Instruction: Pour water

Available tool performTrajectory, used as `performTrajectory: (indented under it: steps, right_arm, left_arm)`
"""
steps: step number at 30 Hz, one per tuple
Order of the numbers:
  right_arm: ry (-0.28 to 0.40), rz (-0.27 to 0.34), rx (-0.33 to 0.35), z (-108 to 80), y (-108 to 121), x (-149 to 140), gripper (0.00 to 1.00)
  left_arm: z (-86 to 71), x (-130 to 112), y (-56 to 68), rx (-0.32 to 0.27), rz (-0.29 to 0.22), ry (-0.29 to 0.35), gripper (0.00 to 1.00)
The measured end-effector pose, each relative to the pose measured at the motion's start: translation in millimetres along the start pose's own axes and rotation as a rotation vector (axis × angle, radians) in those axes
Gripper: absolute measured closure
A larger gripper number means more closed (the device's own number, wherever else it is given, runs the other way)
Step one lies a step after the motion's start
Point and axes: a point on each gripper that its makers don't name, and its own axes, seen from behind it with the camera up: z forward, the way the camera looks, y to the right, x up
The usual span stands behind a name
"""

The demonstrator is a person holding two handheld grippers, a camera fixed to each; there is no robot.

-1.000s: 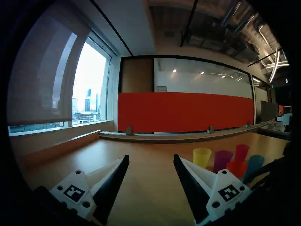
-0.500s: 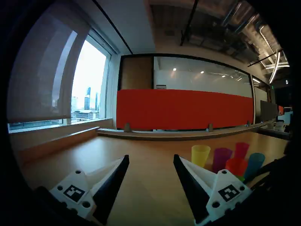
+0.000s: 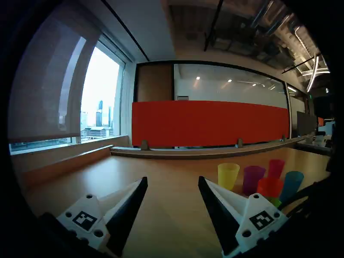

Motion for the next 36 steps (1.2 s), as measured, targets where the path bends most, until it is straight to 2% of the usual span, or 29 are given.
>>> performTrajectory:
  steps: [20, 36]
  right_arm:
    - [0.017, -0.037, -0.007, 3.0, 8, -4, 0.03]
    - [0.099, -0.075, 0.012, 16.5, 3, -13, 0.01]
  left_arm:
    - [-0.9, -2, 2.2, -0.007, 0.003, -0.002, 0.13]
    - [-1.1, -2, 2.9, -0.007, 0.003, -0.002, 0.13]
